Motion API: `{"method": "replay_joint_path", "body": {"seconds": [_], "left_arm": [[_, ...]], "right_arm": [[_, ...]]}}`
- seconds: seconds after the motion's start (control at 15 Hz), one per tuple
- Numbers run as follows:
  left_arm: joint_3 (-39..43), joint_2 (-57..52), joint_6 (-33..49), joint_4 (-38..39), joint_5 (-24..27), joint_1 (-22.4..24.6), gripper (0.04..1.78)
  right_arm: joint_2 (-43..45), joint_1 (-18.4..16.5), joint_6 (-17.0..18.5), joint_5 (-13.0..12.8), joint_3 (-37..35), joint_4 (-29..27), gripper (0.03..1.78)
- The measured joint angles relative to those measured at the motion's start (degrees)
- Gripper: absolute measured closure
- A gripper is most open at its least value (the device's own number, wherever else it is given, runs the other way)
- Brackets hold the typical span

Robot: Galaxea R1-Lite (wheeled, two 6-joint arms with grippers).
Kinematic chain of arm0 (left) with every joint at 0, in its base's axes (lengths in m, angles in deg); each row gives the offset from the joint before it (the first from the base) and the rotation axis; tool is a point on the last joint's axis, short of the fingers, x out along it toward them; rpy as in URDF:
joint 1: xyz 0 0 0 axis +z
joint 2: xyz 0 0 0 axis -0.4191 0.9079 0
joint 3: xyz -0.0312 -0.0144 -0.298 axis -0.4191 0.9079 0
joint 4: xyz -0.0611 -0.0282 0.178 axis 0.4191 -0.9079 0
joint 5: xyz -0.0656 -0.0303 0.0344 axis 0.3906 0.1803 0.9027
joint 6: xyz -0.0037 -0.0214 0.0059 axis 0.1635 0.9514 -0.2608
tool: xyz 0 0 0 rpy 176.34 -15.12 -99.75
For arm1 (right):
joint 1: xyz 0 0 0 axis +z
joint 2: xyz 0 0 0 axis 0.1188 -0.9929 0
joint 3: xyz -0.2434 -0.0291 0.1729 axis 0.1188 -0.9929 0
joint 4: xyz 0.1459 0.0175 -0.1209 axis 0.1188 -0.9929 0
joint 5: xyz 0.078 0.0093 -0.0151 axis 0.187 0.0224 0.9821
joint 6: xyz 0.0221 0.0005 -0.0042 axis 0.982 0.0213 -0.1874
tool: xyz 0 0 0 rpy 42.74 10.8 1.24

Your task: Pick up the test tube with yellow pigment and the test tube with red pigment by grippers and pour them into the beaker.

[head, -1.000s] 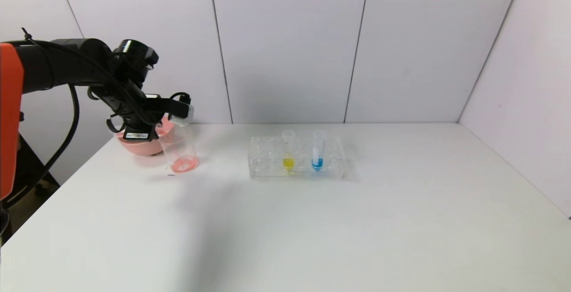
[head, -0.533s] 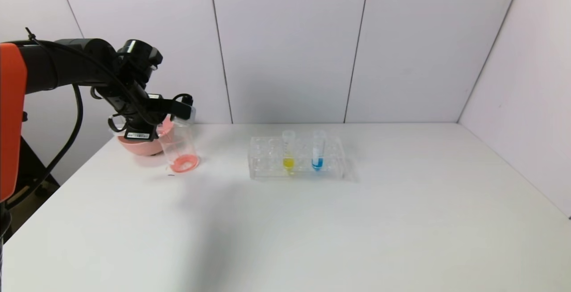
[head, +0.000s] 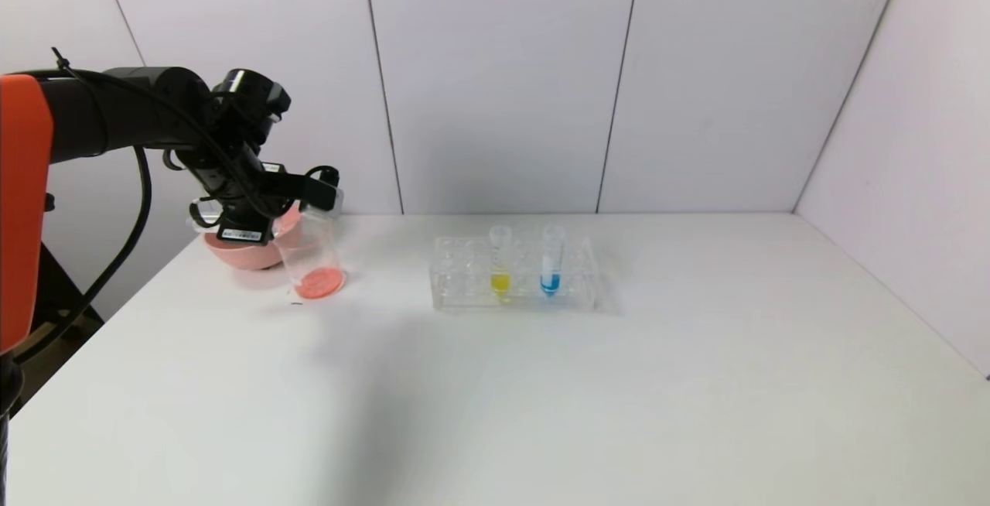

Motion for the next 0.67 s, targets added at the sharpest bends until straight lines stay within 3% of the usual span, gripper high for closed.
{"method": "replay_joint_path", "body": {"seconds": [0.67], "left_arm": [[0.06,-0.02,-0.11,-0.48,-2.05,-0.76,1.37]], "right_arm": [[0.00,0.00,0.00,0.00,0.00,0.00,0.11]]}}
